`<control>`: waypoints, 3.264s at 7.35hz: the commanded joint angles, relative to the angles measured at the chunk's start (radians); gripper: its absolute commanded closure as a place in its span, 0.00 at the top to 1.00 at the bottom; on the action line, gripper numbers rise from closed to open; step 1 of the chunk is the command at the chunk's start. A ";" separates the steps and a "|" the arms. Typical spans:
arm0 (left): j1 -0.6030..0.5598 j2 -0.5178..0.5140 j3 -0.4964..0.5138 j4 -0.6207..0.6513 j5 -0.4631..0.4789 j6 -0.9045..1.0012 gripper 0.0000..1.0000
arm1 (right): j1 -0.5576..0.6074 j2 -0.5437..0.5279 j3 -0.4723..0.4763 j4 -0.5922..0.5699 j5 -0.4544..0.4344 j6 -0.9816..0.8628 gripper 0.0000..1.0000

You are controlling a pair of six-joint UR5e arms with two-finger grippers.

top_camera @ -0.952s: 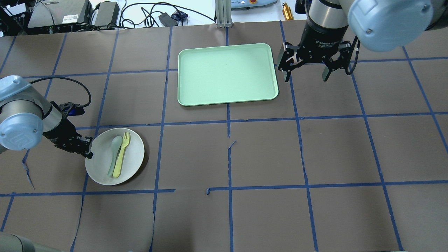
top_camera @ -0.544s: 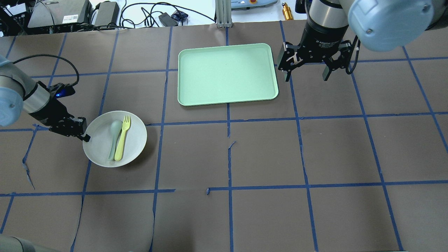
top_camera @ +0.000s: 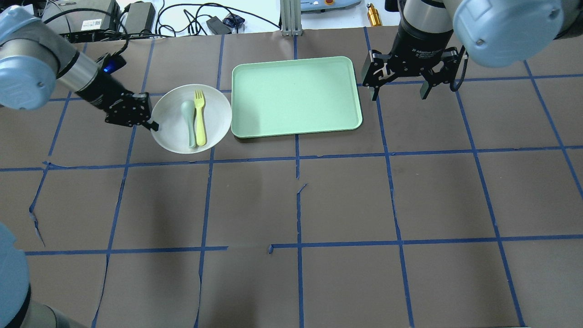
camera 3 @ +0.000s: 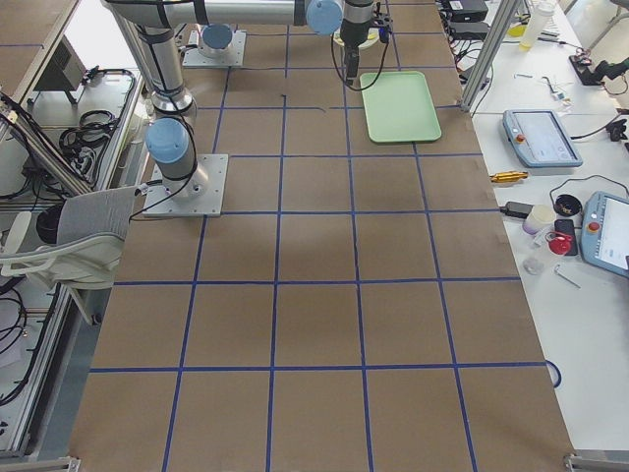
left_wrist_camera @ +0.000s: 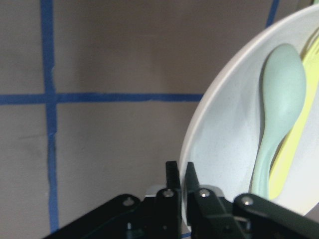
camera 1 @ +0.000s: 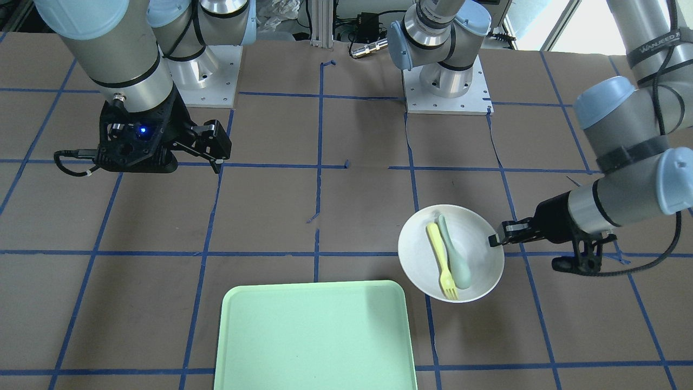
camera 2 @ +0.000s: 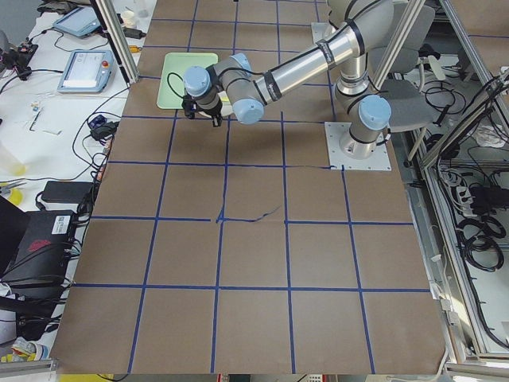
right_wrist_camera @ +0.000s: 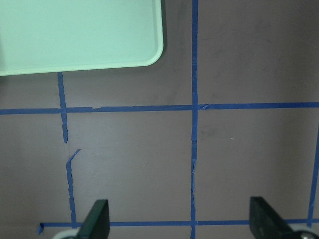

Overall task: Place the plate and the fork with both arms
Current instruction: 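Carry the plate with the left gripper onto the green tray, then lower the plate onto the tray and open the left gripper, then raise the left gripper away while the right gripper moves over the plate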

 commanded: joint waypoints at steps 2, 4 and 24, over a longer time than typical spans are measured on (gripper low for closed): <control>-0.206 -0.254 0.274 0.094 -0.068 -0.215 0.00 | -0.002 0.000 0.001 0.000 0.002 0.004 1.00; -0.270 -0.363 0.324 0.204 -0.079 -0.266 0.00 | -0.002 0.000 0.001 -0.001 0.007 0.009 1.00; -0.130 0.017 0.102 -0.027 0.329 -0.006 1.00 | 0.136 0.602 -0.258 -0.561 0.091 -0.036 0.63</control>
